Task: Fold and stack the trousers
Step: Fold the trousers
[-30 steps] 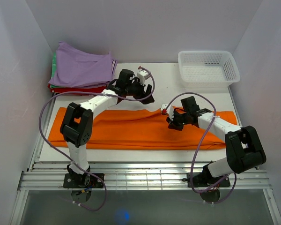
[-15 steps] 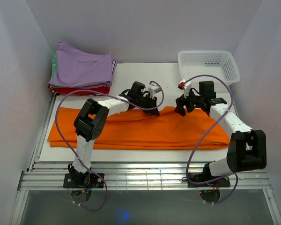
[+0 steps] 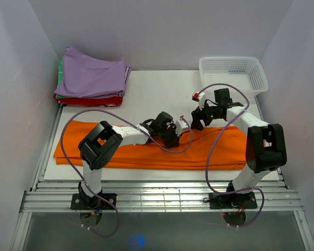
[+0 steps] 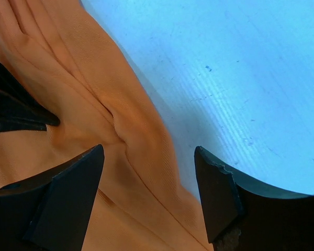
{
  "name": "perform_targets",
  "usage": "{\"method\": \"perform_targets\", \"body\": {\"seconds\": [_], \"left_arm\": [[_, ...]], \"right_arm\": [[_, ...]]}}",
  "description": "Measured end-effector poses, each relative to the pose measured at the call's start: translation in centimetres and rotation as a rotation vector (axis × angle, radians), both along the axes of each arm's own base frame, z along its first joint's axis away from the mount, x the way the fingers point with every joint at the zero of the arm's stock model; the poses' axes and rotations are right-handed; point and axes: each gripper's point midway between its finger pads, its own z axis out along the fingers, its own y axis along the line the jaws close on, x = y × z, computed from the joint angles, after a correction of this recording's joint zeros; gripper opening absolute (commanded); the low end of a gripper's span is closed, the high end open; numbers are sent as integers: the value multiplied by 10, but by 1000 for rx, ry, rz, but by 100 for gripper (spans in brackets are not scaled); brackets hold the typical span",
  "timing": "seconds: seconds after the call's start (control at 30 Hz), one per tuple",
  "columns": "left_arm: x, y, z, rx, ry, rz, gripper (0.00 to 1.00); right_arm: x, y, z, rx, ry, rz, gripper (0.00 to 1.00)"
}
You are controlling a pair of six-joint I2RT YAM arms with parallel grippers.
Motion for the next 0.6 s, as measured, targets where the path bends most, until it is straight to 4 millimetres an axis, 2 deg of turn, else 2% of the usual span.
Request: {"method": "perform_targets", "body": {"seconds": [0.03, 0.27, 0.43, 0.6], "left_arm": [[-3, -1, -6, 26, -29, -8, 0], [0, -3, -7, 59, -102, -10, 0], [3, -3, -7, 66, -108, -3, 0], [4, -3, -7, 72, -116, 2, 0]], "right_arm": [[-3, 2, -5, -3, 18, 6, 75], [-35, 18, -30, -37, 91, 47, 71], [-32, 15, -39, -123, 67, 21, 63], [-25, 13, -42, -179, 20, -9, 62]]}}
